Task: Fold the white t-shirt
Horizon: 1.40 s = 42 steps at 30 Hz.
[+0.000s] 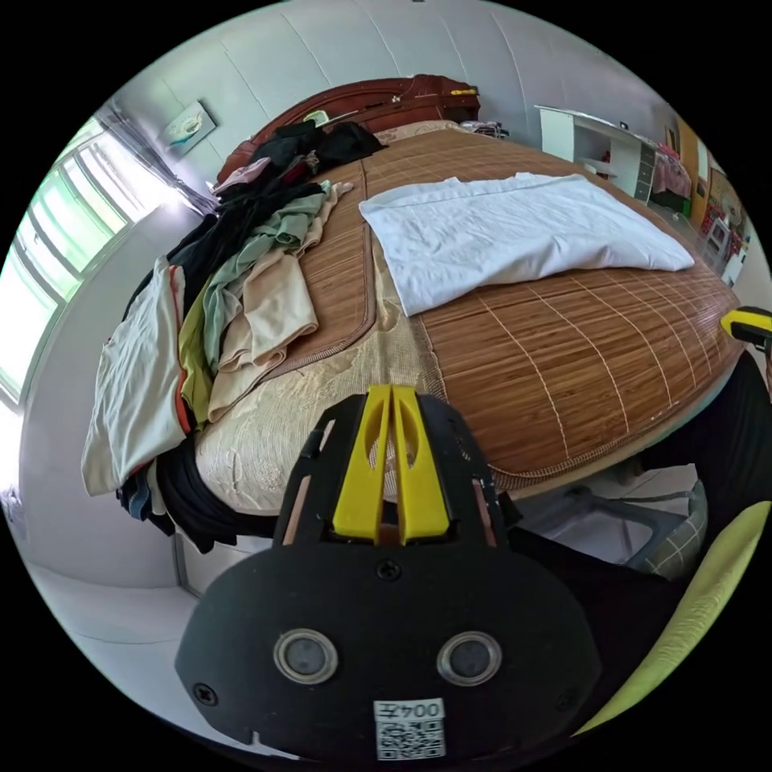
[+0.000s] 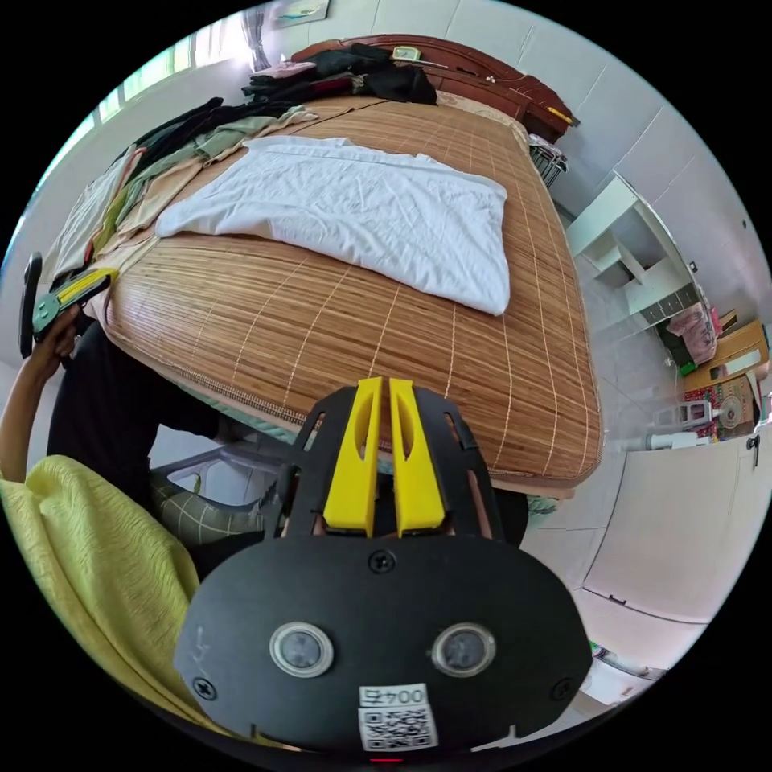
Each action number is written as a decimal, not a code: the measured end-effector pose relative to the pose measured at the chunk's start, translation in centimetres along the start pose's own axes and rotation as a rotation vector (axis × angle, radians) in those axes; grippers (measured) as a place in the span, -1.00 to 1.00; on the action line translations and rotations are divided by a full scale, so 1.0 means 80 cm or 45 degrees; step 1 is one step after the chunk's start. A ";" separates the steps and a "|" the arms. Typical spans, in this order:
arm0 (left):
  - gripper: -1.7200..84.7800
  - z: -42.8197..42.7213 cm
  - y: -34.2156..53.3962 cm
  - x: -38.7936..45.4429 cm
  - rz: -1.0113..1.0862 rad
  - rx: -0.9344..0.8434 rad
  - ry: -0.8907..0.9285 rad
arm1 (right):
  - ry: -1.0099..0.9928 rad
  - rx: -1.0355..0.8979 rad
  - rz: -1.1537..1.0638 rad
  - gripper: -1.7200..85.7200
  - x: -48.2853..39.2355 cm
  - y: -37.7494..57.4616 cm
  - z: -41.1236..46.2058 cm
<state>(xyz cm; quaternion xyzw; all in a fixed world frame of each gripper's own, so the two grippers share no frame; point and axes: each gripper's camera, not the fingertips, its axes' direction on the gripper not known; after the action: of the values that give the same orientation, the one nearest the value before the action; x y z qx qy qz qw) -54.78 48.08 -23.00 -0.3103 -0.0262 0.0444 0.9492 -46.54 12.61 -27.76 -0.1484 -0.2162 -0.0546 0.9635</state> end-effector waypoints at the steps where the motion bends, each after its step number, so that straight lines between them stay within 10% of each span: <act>1: -0.95 0.000 0.001 -0.002 -0.009 -0.006 0.028 | 0.003 -0.009 0.000 -0.91 -0.006 -0.001 0.000; 22: -0.95 -0.002 -0.013 0.027 0.113 -0.112 -0.011 | -0.282 -0.008 0.111 -0.73 0.120 0.023 -0.001; 30: -0.93 -0.021 -0.040 -0.014 0.100 -0.037 0.476 | -0.373 0.129 -0.047 -0.76 0.207 0.009 0.028; 42: -0.72 0.030 -0.140 0.050 0.373 -0.242 0.200 | -0.498 0.132 -0.310 -0.72 0.260 -0.005 0.059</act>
<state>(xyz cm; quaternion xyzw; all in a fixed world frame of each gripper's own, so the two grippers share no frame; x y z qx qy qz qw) -50.24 40.92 -14.33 -0.4015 0.0895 0.1551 0.8982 -29.75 12.83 -14.55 -0.0793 -0.4175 -0.1295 0.8959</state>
